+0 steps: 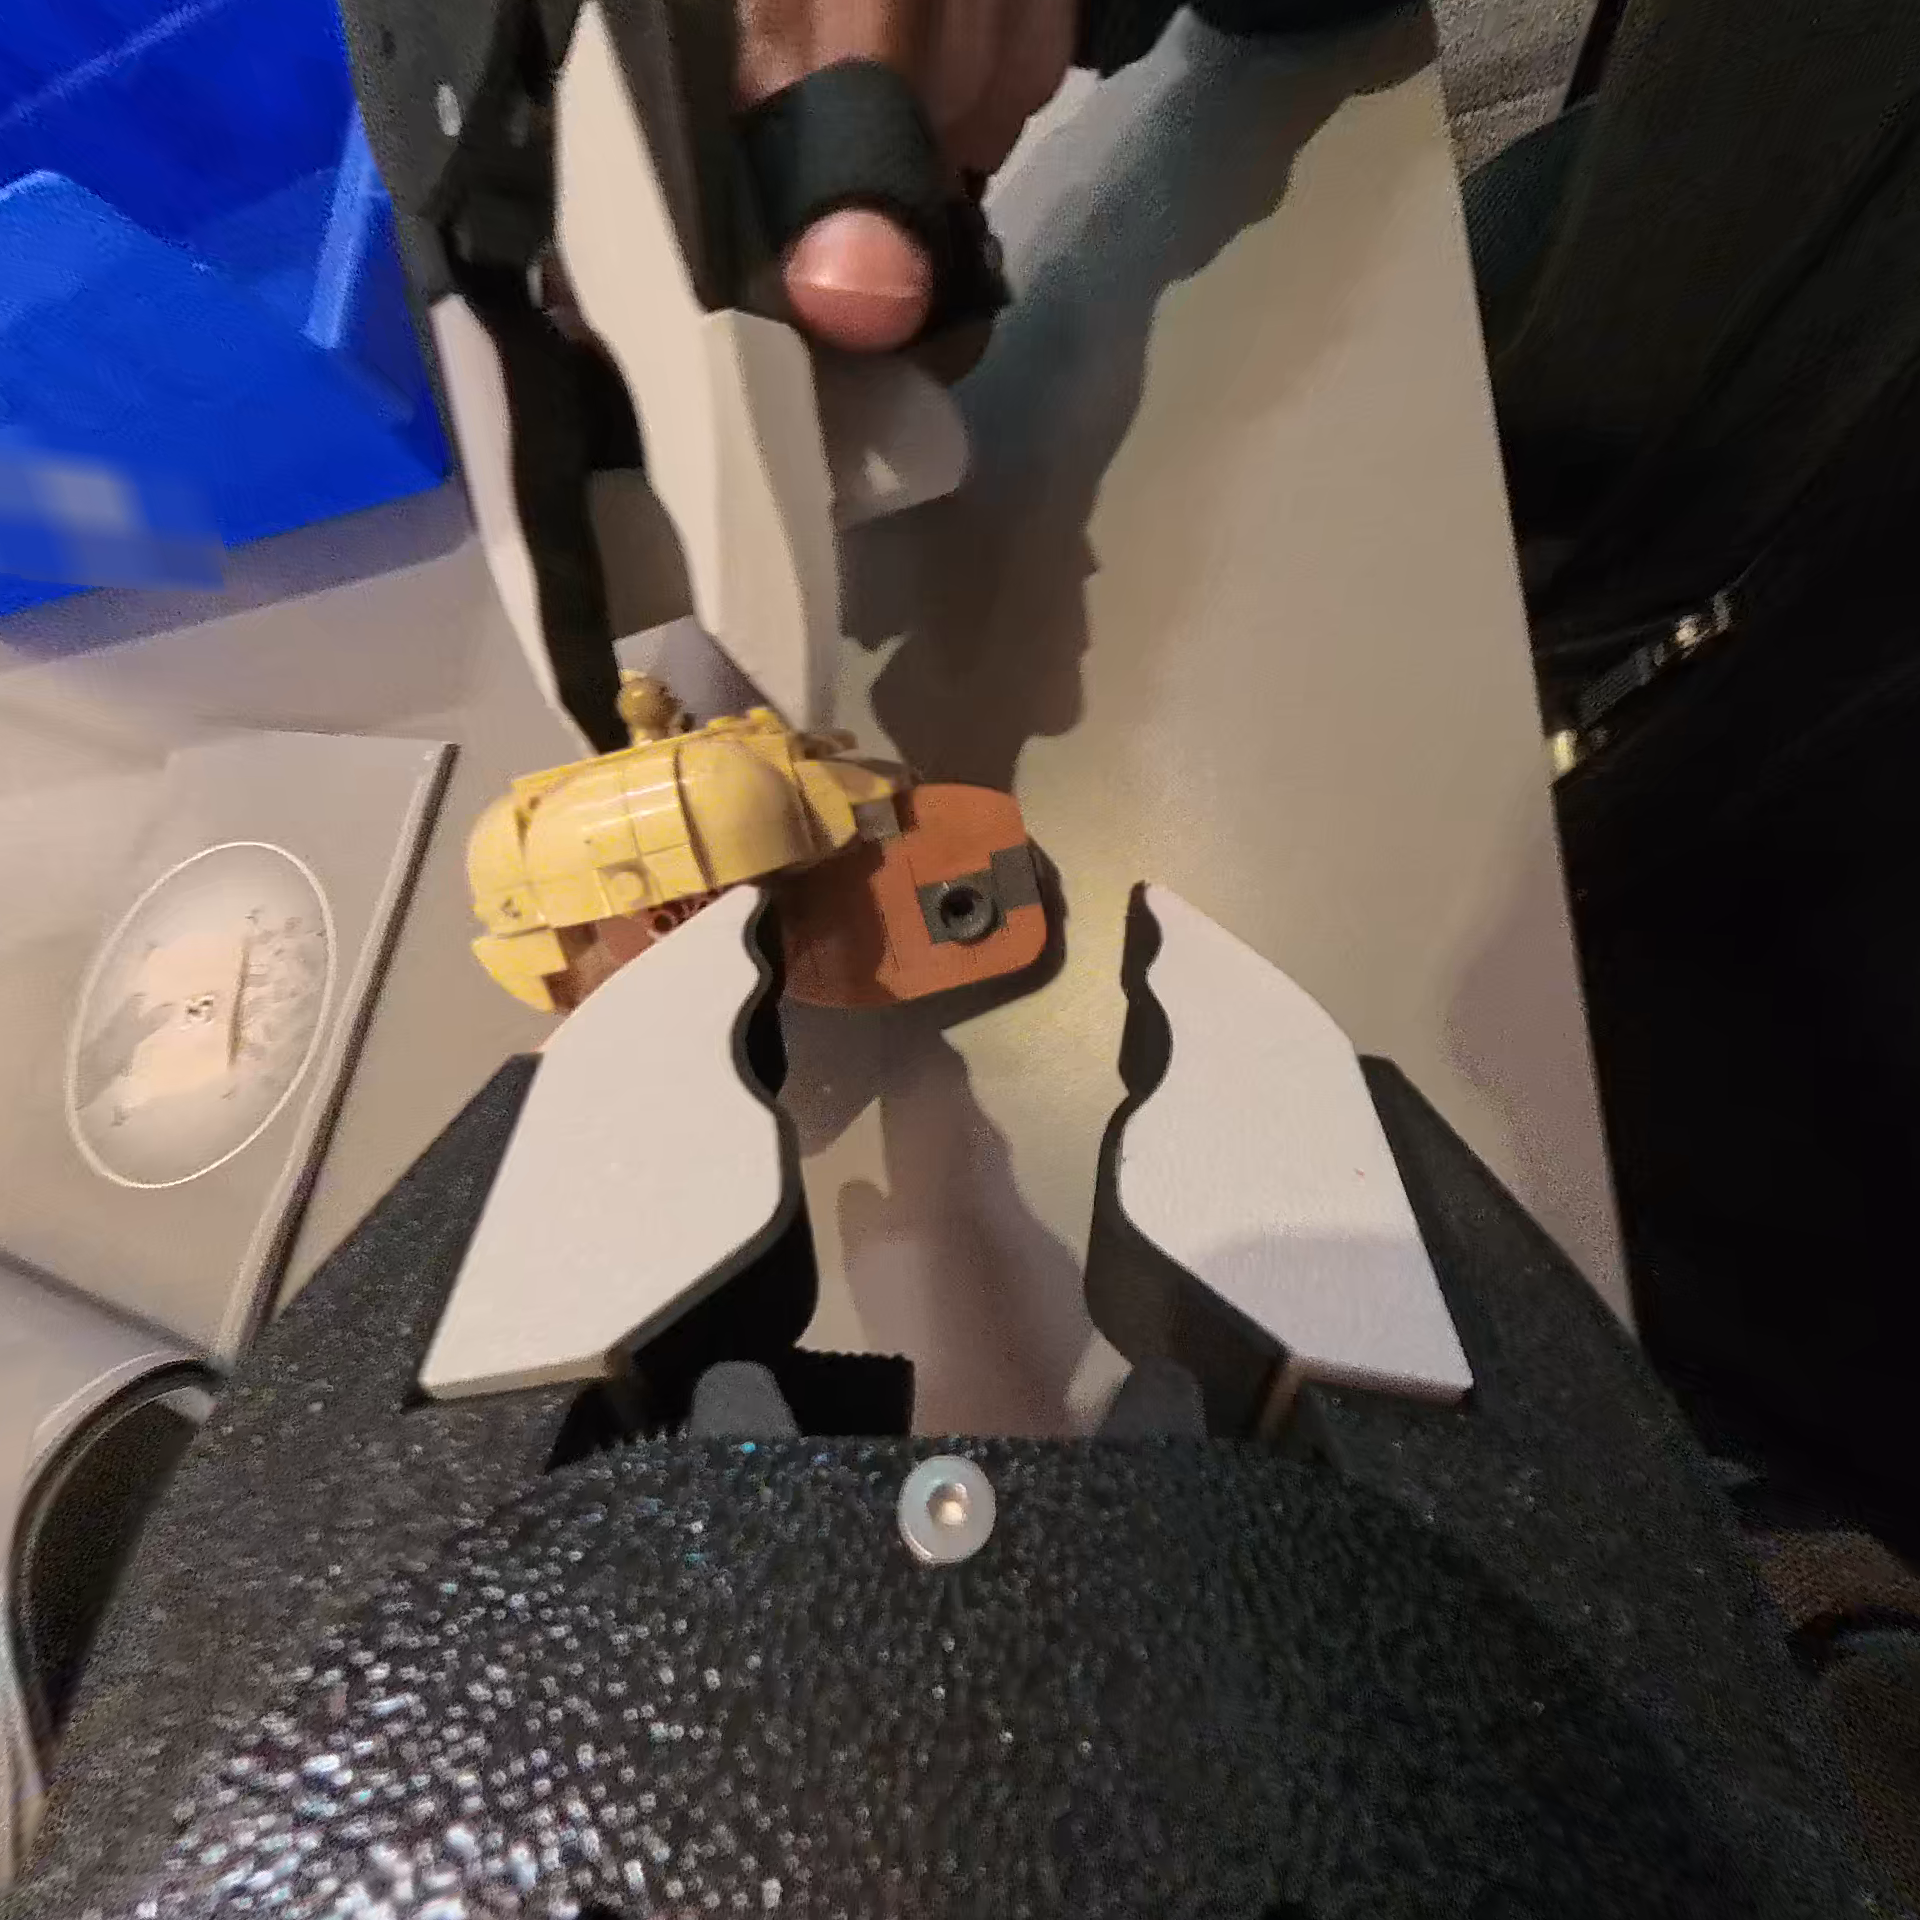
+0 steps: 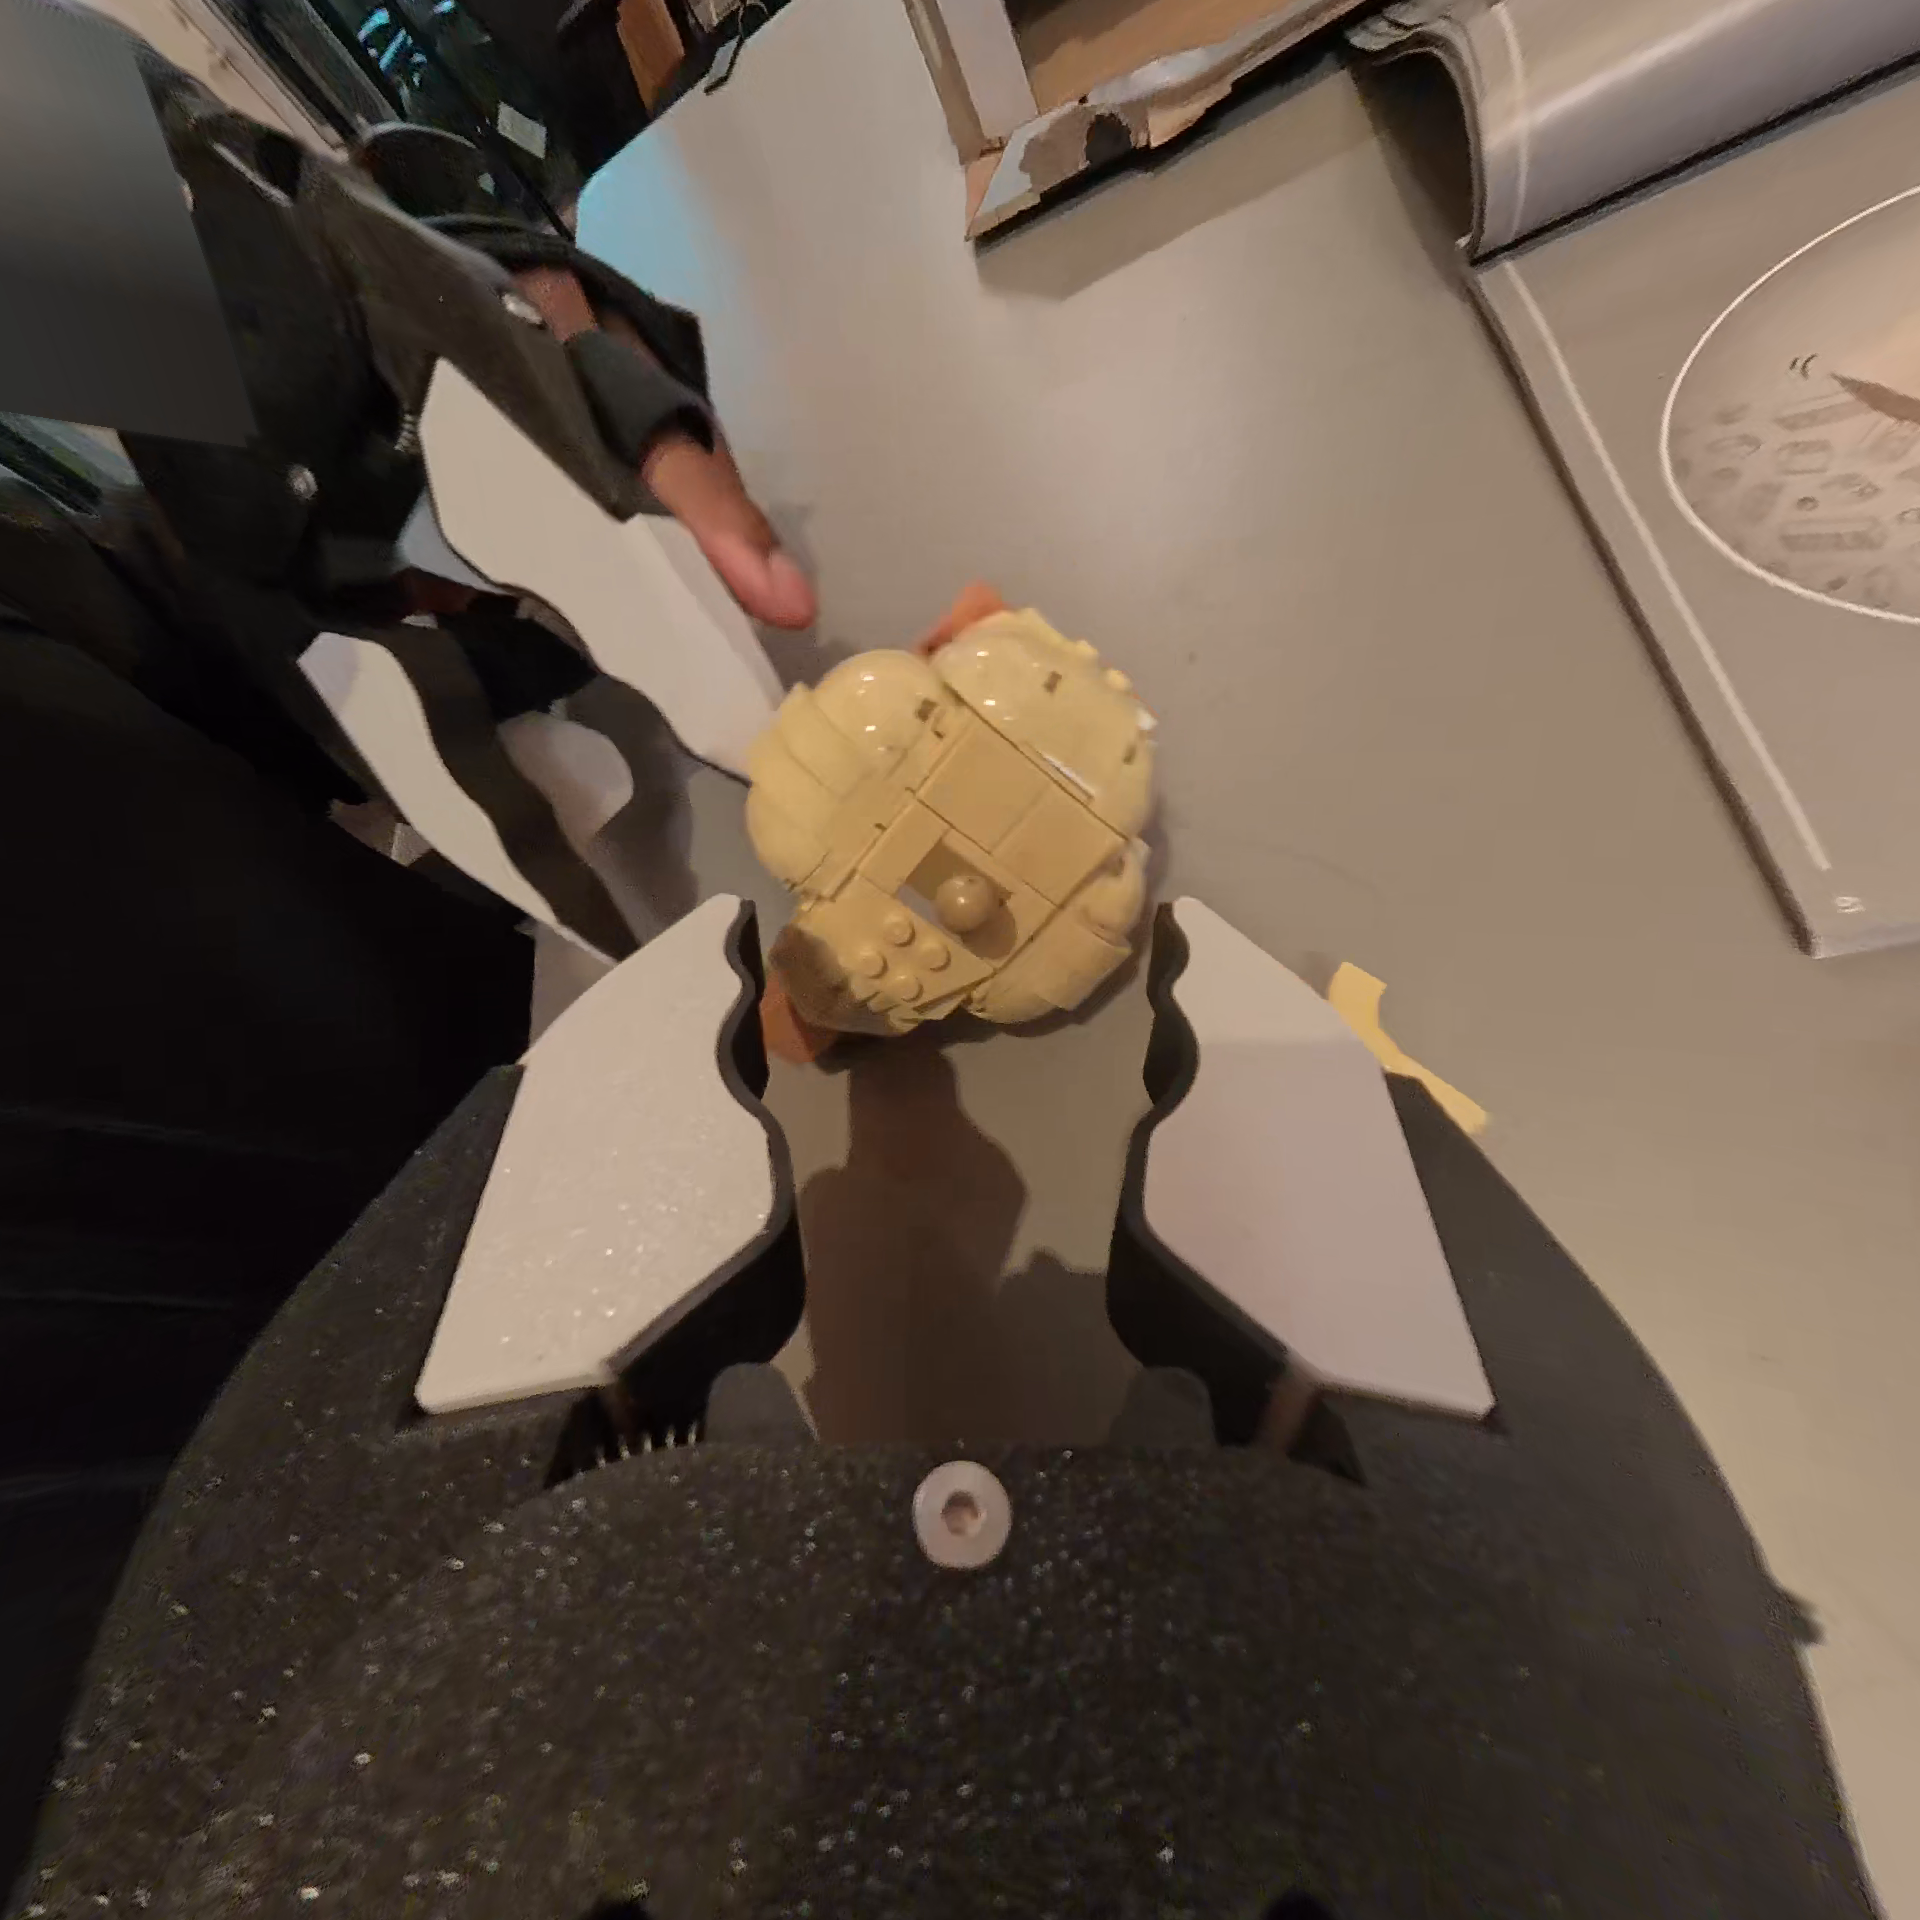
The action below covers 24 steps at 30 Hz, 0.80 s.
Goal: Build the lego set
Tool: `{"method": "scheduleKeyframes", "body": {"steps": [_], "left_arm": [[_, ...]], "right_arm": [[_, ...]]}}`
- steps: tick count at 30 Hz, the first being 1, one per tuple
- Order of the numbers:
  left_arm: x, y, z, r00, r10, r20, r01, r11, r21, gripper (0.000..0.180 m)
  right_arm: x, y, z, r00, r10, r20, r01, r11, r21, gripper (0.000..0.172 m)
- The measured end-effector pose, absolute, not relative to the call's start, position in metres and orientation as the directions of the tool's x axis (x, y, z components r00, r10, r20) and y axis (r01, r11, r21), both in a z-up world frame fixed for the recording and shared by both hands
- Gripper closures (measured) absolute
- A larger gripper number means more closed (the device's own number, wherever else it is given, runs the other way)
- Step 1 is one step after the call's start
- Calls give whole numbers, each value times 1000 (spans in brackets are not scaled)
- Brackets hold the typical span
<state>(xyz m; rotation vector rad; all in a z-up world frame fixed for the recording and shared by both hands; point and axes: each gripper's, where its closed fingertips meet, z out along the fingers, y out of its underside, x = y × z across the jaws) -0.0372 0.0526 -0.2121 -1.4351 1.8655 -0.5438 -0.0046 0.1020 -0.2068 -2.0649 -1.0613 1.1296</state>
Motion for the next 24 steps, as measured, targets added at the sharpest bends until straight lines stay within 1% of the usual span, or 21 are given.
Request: {"method": "scheduleKeyframes", "body": {"steps": [4,8,12,14,17,20,23,24], "left_arm": [[-43,45,-211,-129,-949,-287,-661,298,-689,115],[-55,54,-191,-119,-947,-299,-614,307,-727,115],[-64,88,-179,-135,-909,-395,-592,393,-703,110],[-63,102,-181,-194,-897,-398,-585,431,-687,104],[-56,118,-182,-298,-870,-394,-547,493,-676,102],[-49,128,-188,-424,-822,-381,-514,564,-646,102],[-43,130,-195,-537,-778,-326,-500,605,-620,102],[-42,128,-197,-570,-762,-306,-492,615,-617,103]], "right_arm": [[20,117,-207,372,865,-336,409,-477,-778,103],[44,138,-211,410,882,-232,465,-421,-779,103],[50,141,-222,336,921,-195,561,-362,-744,103],[50,137,-228,282,942,-184,614,-324,-719,103],[50,137,-233,237,959,-158,663,-278,-695,102],[49,140,-237,225,960,-169,673,-279,-685,103],[51,142,-244,227,955,-190,693,-295,-658,104],[50,142,-245,224,955,-194,690,-296,-660,107]]}}
